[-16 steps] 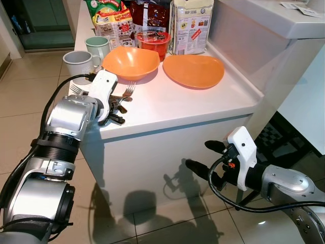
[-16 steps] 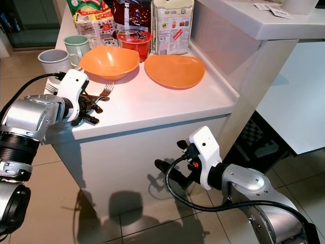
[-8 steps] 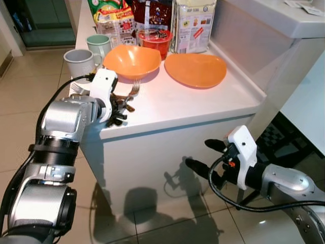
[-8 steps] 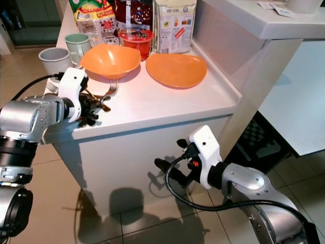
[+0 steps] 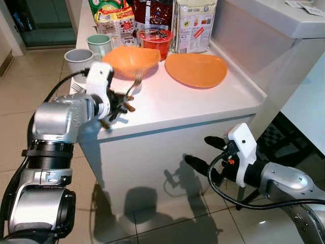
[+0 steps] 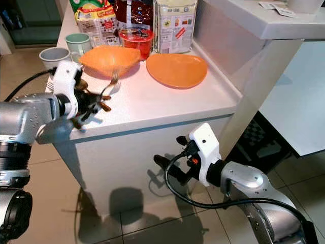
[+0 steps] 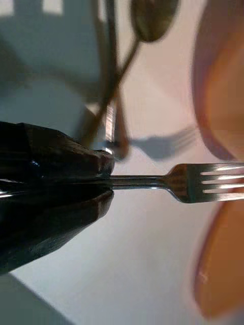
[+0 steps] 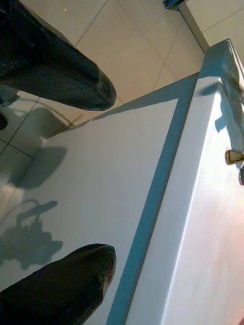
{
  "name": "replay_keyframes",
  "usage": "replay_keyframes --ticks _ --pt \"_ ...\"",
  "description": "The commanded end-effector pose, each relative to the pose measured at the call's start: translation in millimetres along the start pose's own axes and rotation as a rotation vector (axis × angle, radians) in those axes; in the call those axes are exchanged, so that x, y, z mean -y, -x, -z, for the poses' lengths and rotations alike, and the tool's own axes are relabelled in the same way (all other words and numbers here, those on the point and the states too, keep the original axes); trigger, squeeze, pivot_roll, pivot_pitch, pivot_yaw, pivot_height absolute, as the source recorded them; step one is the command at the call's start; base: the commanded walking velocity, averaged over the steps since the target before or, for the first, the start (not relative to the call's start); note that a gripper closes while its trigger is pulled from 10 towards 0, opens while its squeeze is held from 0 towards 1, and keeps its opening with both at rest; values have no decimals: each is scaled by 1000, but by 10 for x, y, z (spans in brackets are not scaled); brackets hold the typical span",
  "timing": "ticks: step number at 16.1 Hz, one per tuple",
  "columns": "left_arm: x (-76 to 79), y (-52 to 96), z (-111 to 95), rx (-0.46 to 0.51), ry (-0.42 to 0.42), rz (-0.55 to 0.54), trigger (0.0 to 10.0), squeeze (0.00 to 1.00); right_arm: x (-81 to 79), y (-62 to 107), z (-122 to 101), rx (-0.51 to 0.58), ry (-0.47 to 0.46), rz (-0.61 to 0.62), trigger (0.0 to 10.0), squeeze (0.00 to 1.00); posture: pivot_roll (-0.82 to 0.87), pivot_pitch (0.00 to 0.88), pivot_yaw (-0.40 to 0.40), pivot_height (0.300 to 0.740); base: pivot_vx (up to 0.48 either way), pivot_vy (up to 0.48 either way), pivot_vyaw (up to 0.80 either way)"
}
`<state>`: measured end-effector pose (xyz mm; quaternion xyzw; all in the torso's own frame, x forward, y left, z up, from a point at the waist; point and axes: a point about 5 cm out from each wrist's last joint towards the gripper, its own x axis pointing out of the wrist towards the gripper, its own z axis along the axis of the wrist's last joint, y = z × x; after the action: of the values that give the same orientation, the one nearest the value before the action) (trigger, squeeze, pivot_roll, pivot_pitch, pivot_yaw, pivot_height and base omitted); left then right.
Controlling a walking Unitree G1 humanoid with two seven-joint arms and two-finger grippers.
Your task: Setting the table
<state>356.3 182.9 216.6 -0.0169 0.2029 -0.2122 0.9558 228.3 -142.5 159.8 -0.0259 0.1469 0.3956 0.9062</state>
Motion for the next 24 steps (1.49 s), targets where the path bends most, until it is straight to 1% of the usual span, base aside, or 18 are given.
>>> replay_keyframes --ticks 1,4,7,9,10,11,12,13,14,15,17,18,19,20,21,22,23,24 --pt "71 47 -145 105 20 63 0 0 46 22 -42 20 6 27 10000 0 -9 0 -25 740 0 0 0" --pt "91 49 -212 168 79 77 0 0 48 19 -43 28 0 35 10000 0 -6 0 -22 740 0 0 0" --pt "120 35 -195 164 78 82 0 0 41 21 -33 29 -4 37 10000 0 -9 0 -17 740 0 0 0" --pt "142 30 -213 198 121 76 0 0 36 25 -29 35 -8 47 10000 0 -10 0 -11 740 0 0 0" --pt "131 30 -252 243 121 42 0 0 42 25 -37 43 -8 56 10000 0 -10 0 -10 740 0 0 0" --pt "101 52 -342 348 98 -62 0 0 70 23 -74 80 -11 94 10000 0 -12 0 -5 740 0 0 0" --pt "121 122 -451 464 -30 -191 0 0 127 20 -142 136 -14 163 10000 0 -11 0 -5 740 0 0 0" --pt "245 223 -553 588 -45 -243 4275 0 171 26 -229 202 -40 215 10000 0 -9 0 -4 740 0 0 0" --pt "369 299 -593 651 -19 -227 9059 0 183 36 -287 245 -64 236 10000 0 -6 0 -6 740 0 0 0" --pt "483 355 -601 692 -24 -213 10000 0 182 42 -331 274 -76 249 10000 0 -2 0 -7 740 0 0 0" --pt "590 402 -547 729 -52 -239 10000 0 167 29 -373 302 -88 261 10000 0 -1 0 -8 740 0 0 0" --pt "634 433 -500 781 -47 -297 10000 0 153 8 -405 323 -98 271 10000 0 2 0 -13 740 0 0 0" --pt "638 463 -426 771 -101 -347 10000 0 151 -7 -430 338 -105 283 10000 0 9 0 -20 740 0 0 0" --pt "633 476 -364 730 -134 -372 10000 0 154 -18 -447 349 -110 292 10000 0 14 0 -25 740 0 0 0" --pt "647 480 -309 694 -131 -367 10000 0 161 -28 -459 357 -114 304 10000 0 14 0 -26 740 0 0 0" --pt "661 485 -291 692 -138 -356 10000 0 164 -31 -463 360 -115 309 10000 0 14 0 -26 740 0 0 0" --pt "695 453 -173 650 -141 -316 10000 0 176 -38 -475 375 -119 334 10000 0 12 0 -25 740 0 0 0" --pt "723 444 -66 640 -149 -310 10000 0 179 -46 -476 380 -122 355 10000 0 10 0 -25 740 0 0 0"
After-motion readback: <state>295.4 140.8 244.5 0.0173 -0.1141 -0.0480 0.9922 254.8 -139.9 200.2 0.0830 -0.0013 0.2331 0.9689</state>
